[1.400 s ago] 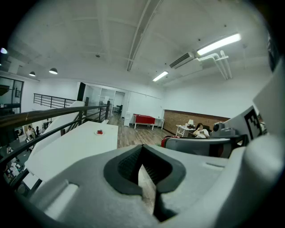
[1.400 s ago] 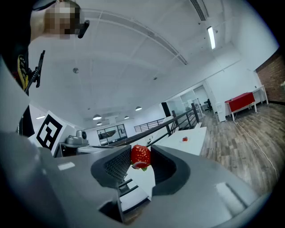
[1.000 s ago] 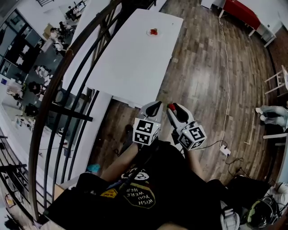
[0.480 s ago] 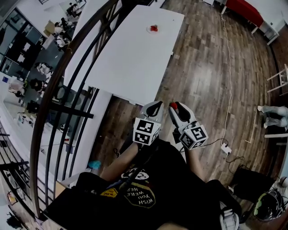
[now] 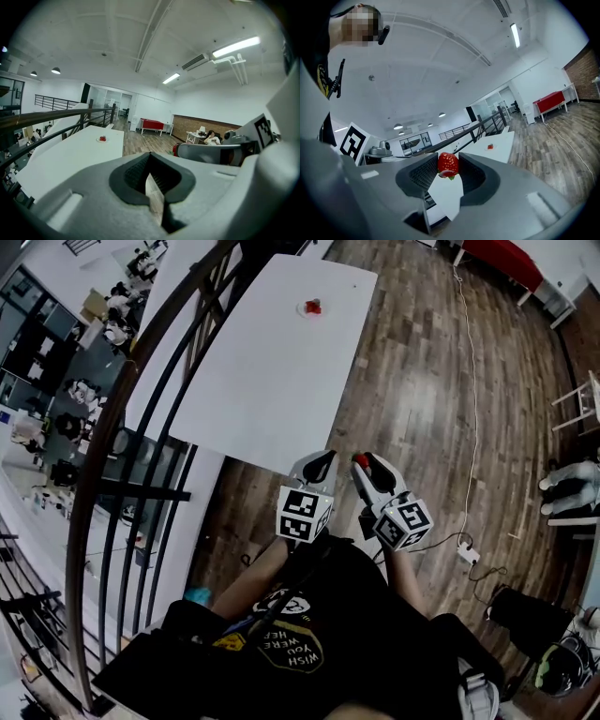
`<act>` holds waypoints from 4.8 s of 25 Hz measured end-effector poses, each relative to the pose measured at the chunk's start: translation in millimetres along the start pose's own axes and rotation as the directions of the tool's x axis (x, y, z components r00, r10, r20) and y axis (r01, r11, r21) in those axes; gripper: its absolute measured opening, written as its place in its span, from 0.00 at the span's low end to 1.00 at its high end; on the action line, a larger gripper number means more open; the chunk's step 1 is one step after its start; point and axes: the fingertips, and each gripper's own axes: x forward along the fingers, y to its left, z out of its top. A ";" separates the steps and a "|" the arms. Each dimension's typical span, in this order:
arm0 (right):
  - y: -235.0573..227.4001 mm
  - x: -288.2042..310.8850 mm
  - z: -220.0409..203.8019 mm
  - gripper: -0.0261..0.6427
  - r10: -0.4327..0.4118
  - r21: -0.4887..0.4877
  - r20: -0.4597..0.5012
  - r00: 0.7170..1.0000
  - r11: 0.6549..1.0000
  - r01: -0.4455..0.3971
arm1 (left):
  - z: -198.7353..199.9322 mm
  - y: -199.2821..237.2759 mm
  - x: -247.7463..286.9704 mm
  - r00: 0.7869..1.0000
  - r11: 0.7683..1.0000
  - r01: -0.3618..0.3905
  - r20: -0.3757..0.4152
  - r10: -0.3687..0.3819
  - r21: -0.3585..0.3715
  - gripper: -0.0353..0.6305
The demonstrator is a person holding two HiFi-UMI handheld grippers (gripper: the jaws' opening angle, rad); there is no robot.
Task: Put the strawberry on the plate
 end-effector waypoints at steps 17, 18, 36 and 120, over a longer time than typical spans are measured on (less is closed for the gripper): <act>-62.4 123.2 40.8 0.25 -0.031 -0.033 -0.014 0.999 0.999 0.031 | 61.4 82.0 100.6 0.997 0.998 0.068 0.029 -0.068 0.017 0.06; -64.3 127.5 38.4 0.25 -0.034 -0.035 -0.025 0.999 0.999 0.033 | 56.9 83.3 104.2 0.997 0.997 0.071 0.014 -0.071 0.013 0.06; -133.2 168.8 60.3 0.25 0.068 -0.041 -0.149 0.987 0.996 -0.074 | 63.6 101.9 169.6 0.998 0.994 -0.065 -0.013 0.065 -0.083 0.06; -434.5 446.8 178.2 0.25 0.473 0.047 -0.398 0.786 0.866 -0.498 | 196.0 271.9 520.6 0.875 0.841 -0.483 -0.087 0.477 -0.243 0.06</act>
